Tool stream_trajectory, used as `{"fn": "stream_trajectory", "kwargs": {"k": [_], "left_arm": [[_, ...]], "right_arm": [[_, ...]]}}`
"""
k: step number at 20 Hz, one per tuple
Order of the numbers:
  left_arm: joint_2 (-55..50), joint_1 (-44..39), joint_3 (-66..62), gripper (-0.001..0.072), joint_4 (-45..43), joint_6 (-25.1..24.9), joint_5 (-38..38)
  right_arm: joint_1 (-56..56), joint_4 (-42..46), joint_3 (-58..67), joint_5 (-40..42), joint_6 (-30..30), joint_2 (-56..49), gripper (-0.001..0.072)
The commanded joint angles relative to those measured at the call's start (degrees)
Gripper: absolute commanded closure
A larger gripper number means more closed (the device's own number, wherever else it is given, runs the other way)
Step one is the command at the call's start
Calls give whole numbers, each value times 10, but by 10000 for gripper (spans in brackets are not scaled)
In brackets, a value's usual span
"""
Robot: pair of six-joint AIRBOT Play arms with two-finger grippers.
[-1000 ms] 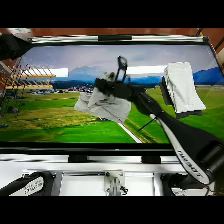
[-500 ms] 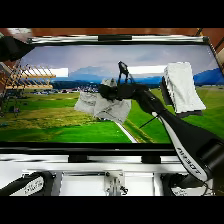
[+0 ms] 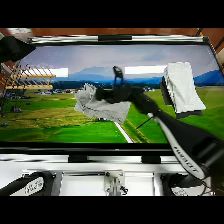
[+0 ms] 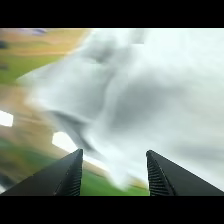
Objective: Fold the shirts.
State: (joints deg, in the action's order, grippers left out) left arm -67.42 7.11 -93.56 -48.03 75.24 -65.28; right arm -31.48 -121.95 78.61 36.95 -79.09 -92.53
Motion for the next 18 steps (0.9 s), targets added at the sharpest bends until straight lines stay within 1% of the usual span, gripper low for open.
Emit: {"fn": "stream_trajectory", "kwargs": {"k": [1, 3, 4, 5, 6, 9, 13, 14, 16, 18], "left_arm": [[-4, 0, 0, 669, 0, 0, 0], [-6, 0, 0, 669, 0, 0, 0], [-7, 0, 0, 668, 0, 0, 0], [-8, 0, 0, 669, 0, 0, 0], [-9, 0, 0, 669, 0, 0, 0], [-10, -1, 0, 669, 0, 0, 0], [-14, -1, 0, 669, 0, 0, 0], [-16, -1, 0, 669, 0, 0, 0], [-23, -1, 0, 668, 0, 0, 0], [-26, -1, 0, 669, 0, 0, 0]], "right_arm": [[97, 108, 0, 200, 5, 55, 195], [155, 121, -13, 281, 9, 63, 195], [172, 110, -41, 291, 10, 63, 165], [180, 93, -81, 279, 18, 63, 98], [182, 68, -120, 244, 25, 62, 90], [181, -54, -206, 91, 25, 59, 89], [144, -87, -215, -48, 41, 57, 90], [132, -88, -215, -70, 54, 53, 89], [111, -96, -215, -80, 80, 32, 90], [92, -119, -215, -80, 79, 14, 91]]}}
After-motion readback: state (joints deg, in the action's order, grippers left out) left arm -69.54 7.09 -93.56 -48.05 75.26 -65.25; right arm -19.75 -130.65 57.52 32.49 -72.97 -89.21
